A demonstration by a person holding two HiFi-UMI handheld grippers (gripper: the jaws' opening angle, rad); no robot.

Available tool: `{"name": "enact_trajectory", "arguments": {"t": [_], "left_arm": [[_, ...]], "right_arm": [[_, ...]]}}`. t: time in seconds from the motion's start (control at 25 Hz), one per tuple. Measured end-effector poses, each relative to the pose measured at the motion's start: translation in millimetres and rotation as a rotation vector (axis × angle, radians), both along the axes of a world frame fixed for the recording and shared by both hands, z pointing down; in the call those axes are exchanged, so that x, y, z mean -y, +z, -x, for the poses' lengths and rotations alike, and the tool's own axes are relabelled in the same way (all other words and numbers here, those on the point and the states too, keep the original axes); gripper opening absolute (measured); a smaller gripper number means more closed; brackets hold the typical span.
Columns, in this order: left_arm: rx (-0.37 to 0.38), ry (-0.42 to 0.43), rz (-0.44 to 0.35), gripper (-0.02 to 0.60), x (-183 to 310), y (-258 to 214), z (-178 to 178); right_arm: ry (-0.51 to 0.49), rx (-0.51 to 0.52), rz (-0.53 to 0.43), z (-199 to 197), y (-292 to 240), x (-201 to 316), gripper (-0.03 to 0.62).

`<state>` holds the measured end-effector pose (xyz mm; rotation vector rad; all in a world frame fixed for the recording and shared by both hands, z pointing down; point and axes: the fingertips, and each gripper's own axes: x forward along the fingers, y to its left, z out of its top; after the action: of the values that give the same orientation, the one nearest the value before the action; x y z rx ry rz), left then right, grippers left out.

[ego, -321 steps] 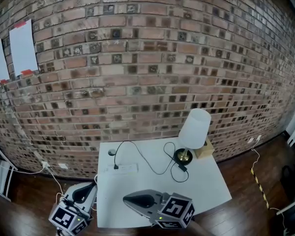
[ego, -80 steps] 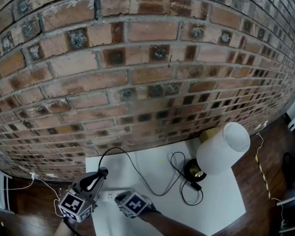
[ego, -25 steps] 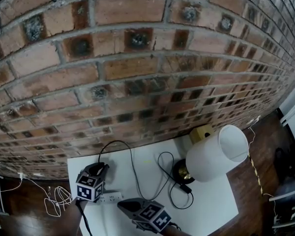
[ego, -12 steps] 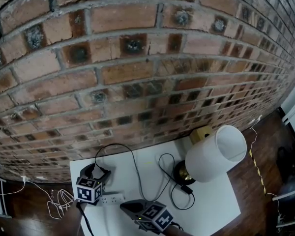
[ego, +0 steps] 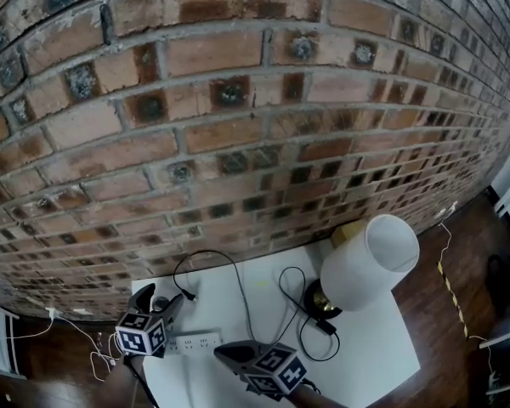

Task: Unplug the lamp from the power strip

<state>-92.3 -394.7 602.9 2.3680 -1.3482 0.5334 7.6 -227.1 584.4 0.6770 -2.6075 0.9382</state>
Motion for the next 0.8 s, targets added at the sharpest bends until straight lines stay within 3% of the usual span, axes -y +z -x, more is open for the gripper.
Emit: {"name": "enact_trajectory", "arguments": {"t": [0.12, 0.2, 0.28, 0.32, 0.36, 0.52, 0.8], "left_arm": [[-0.004, -0.008, -0.034, 0.344, -3, -19, 5], [-0.001, -0.007, -0.053, 0.307, -7, -29, 7], [0.008, -0.010, -0.075, 0.187, -12, -42, 9], [0.009, -0.007, -0.084, 0.079, -14, -50, 9], [0.006, 0.005, -0.089, 0.015, -18, -57, 6], [-0.013, 0.056, -0.098, 0.015, -35, -78, -12], [-0.122, 0.020, -0.124, 0.014, -60, -111, -32]], "right_arm": [[0.006, 0.013, -0.030, -1, -9, 5, 0.006], [0.020, 0.016, -0.044, -5, -15, 7, 0.007], [0.035, 0.029, -0.055, -9, -23, 10, 0.006], [0.040, 0.040, -0.063, -11, -28, 11, 0.006], [0.044, 0.051, -0.072, -13, -34, 12, 0.006], [0.060, 0.076, -0.109, -21, -52, 14, 0.006], [0.063, 0.090, -0.182, -32, -84, 10, 0.006]]}}
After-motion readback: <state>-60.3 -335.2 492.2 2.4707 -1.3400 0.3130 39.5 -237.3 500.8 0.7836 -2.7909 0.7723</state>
